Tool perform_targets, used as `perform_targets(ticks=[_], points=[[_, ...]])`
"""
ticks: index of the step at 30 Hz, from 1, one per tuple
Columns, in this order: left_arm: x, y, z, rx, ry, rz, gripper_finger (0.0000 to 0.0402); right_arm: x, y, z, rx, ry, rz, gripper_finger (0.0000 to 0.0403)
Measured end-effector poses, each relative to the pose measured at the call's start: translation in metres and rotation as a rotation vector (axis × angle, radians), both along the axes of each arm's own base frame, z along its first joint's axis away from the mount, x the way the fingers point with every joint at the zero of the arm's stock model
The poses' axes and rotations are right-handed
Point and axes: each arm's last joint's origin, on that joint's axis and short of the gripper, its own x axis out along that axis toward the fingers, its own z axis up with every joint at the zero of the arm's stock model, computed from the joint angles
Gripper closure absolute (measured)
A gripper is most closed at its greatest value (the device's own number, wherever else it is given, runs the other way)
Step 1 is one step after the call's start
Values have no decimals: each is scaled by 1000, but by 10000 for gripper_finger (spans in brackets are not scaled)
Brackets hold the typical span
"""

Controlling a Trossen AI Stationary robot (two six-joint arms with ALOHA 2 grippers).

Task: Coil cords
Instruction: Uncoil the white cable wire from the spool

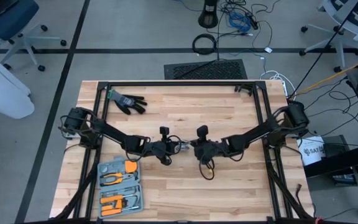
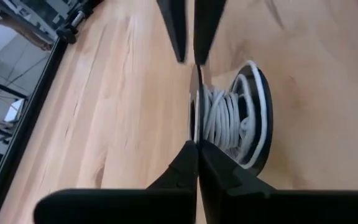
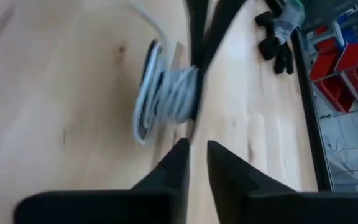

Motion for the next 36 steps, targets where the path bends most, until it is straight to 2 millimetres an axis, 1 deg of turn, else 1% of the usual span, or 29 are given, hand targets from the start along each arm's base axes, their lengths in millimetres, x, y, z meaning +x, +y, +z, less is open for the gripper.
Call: perform_targets(ticks=[5, 8, 12, 15, 17, 21, 26, 30, 31, 33, 36], points=[[-2, -2, 11, -7, -33, -7, 400, -14, -3, 30, 97, -60, -73, 303], [-5, -5, 26, -18, -85, -18, 400, -25, -4, 50, 178, -119, -116, 282], [-11, -8, 54, -38, -179, -27, 401, -38, -2, 72, 300, -212, -155, 272], [-18, -7, 75, -50, -240, -28, 401, -44, 0, 82, 385, -266, -186, 271], [-23, -6, 88, -59, -283, -28, 401, -46, 1, 84, 446, -297, -212, 274], [-34, -3, 114, -80, -374, -27, 401, -43, 9, 79, 514, -317, -227, 280], [-47, 3, 136, -90, -449, -1, 401, -24, 24, 61, 568, -374, -199, 281], [-55, 4, 140, -110, -428, 10, 401, -8, 35, 43, 555, -408, -138, 279], [-56, 4, 140, -114, -414, 10, 401, -5, 37, 39, 554, -397, -100, 277], [-59, 3, 139, -128, -399, 9, 401, -2, 40, 31, 551, -365, -44, 266], [-60, 0, 137, -137, -371, 7, 401, 0, 41, 23, 571, -345, -52, 242]])
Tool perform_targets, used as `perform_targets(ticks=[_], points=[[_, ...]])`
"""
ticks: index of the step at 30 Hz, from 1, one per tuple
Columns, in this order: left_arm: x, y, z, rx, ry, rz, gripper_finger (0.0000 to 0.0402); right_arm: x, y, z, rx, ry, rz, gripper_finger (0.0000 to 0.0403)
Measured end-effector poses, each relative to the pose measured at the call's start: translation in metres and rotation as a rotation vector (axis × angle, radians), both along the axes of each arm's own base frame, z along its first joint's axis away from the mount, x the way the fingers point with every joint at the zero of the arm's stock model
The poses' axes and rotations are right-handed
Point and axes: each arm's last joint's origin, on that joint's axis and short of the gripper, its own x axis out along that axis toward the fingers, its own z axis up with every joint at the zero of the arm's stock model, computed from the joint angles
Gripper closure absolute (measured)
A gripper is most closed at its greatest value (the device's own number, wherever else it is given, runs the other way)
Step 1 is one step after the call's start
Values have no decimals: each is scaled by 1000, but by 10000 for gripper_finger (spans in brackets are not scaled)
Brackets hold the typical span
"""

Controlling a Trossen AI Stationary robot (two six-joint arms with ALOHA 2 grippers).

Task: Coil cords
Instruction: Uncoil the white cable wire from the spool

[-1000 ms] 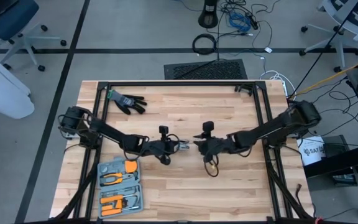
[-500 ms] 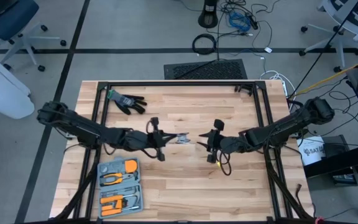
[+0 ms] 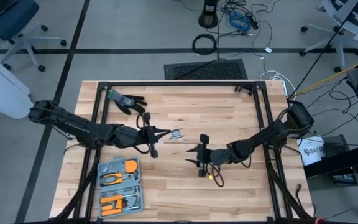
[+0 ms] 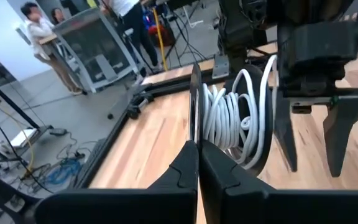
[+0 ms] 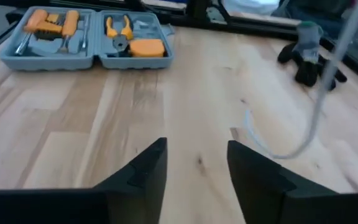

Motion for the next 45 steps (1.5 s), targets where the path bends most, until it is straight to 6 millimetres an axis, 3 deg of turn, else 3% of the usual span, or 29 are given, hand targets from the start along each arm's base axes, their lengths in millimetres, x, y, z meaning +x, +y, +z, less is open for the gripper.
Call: perform_targets(ticks=[8, 16, 26, 33, 41, 45], points=[[-1, -2, -3, 8, 30, -7, 401, -3, -2, 15, 9, -47, -8, 190], [-2, -5, -3, 5, 29, -16, 401, -9, -4, 23, -28, -17, 8, 200], [-2, -5, -3, 2, 25, -15, 401, -4, -9, 34, 17, -138, -14, 208], [-2, -5, -3, -11, 22, -12, 401, 0, -18, 40, 15, -191, -38, 263], [-2, -5, -3, -14, 26, -11, 401, 0, -17, 41, -8, -196, -27, 389], [-2, -5, -5, -7, 49, -8, 401, -1, -16, 45, 16, -214, -27, 395]])
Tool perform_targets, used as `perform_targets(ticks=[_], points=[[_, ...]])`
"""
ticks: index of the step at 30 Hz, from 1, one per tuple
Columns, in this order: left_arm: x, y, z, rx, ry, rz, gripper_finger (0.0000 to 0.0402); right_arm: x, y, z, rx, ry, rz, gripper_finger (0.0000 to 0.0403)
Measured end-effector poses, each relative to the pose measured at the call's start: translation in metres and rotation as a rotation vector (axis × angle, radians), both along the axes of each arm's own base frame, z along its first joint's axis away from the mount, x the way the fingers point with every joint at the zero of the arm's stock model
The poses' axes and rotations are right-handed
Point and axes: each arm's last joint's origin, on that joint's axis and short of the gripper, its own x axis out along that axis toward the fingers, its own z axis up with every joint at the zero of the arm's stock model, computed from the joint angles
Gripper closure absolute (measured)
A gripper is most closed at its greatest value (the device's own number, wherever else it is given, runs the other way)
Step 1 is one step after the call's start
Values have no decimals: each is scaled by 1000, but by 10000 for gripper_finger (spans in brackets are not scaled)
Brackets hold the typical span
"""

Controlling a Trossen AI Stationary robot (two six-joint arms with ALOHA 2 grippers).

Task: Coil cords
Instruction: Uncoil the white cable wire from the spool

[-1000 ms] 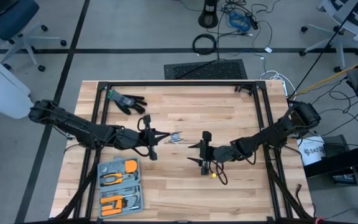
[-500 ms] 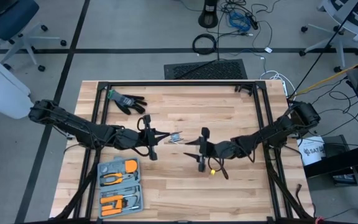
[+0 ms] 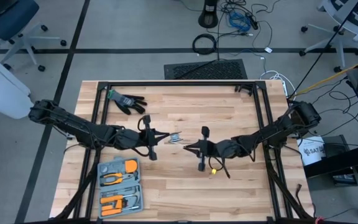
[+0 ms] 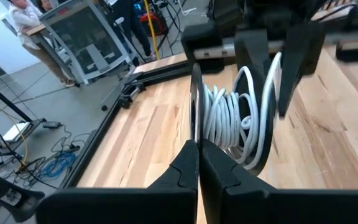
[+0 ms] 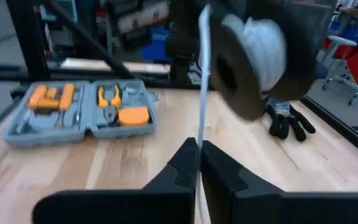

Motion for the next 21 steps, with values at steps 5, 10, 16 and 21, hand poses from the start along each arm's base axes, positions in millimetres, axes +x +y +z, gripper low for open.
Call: perform_targets(ticks=[5, 10, 16, 21], points=[[-1, 1, -1, 15, 14, 34, 401, -2, 3, 13, 48, -107, 10, 400], [-1, 1, -2, 19, 17, 45, 401, 0, 6, 24, 81, -187, 21, 401], [-1, 2, -1, 0, -1, 66, 401, 10, 13, 29, 88, -197, 74, 402], [0, 3, 2, -3, -33, 94, 401, 29, 20, 19, 75, -165, 105, 402]])
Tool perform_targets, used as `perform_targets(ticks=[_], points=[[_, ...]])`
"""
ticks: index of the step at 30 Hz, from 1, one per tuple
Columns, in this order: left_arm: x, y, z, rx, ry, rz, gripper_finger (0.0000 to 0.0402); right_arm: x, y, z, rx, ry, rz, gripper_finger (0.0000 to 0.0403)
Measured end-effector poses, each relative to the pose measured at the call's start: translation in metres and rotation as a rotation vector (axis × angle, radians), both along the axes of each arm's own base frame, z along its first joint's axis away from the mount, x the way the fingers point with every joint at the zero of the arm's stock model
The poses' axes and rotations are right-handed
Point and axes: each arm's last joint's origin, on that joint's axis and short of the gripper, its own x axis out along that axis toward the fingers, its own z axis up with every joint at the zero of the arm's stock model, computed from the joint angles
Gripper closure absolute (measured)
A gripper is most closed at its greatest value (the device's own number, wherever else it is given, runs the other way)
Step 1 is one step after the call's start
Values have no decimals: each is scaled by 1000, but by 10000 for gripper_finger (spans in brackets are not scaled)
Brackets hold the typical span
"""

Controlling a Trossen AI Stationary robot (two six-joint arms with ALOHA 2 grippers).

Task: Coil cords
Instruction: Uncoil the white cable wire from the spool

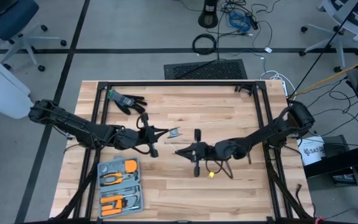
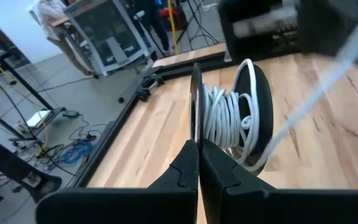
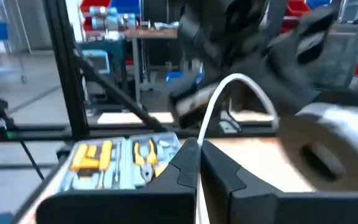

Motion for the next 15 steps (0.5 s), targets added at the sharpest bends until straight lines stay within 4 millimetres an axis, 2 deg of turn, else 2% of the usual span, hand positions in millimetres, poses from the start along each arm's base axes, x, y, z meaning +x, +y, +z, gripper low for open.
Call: perform_targets(ticks=[4, 9, 15], points=[[1, 0, 4, -7, -40, 14, 401, 13, 4, -19, -41, 71, 0, 403], [1, -3, 7, -16, -72, 4, 401, 20, -1, -42, -53, 174, -21, 403], [0, -7, 8, -11, -80, -12, 401, 20, -9, -55, -70, 292, -50, 403]])
